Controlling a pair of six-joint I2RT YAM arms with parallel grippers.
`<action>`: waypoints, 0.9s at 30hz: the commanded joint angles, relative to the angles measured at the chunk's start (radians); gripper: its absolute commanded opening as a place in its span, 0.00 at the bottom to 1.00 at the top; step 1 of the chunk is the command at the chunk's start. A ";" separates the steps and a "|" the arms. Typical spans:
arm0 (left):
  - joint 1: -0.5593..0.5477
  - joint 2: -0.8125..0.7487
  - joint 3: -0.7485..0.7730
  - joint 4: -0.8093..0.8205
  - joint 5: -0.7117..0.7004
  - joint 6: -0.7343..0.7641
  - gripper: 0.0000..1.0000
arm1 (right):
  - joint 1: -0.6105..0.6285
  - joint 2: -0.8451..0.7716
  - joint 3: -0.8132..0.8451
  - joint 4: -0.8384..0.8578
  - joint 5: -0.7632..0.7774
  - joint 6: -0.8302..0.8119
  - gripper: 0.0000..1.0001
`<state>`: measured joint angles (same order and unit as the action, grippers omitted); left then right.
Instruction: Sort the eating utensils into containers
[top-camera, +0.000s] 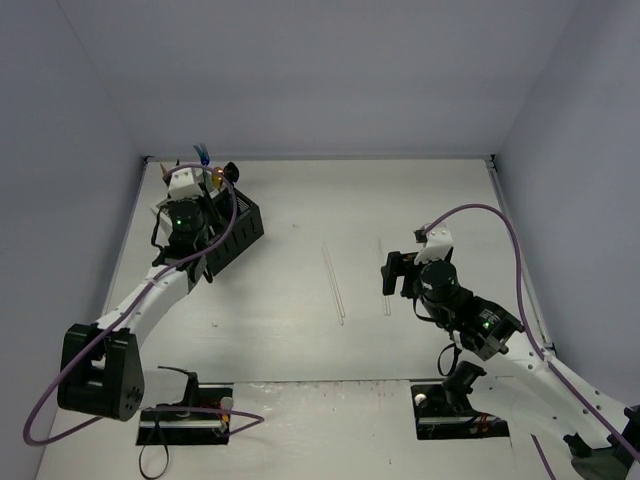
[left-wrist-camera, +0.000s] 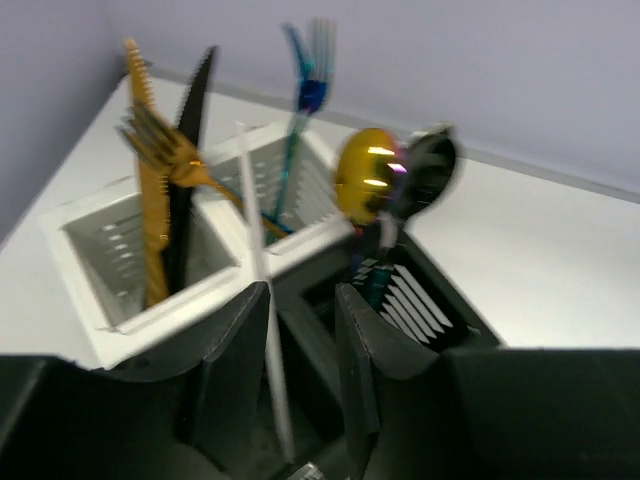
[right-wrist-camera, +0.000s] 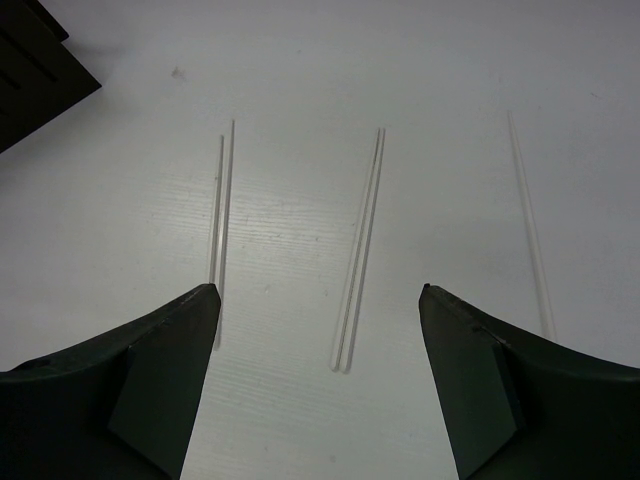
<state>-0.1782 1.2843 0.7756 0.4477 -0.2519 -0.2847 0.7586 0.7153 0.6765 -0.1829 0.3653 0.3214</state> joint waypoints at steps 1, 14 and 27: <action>-0.140 -0.128 0.061 -0.043 -0.088 0.012 0.35 | -0.007 0.011 -0.001 0.056 0.019 0.011 0.78; -0.534 -0.066 0.235 -0.760 -0.050 -0.418 0.44 | -0.007 0.035 -0.015 0.053 0.110 0.086 0.78; -0.679 0.386 0.484 -0.819 0.054 -0.572 0.47 | -0.010 -0.009 -0.032 0.039 0.111 0.122 0.78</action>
<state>-0.8585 1.6174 1.1615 -0.3614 -0.2300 -0.7956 0.7574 0.7358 0.6447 -0.1846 0.4343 0.4190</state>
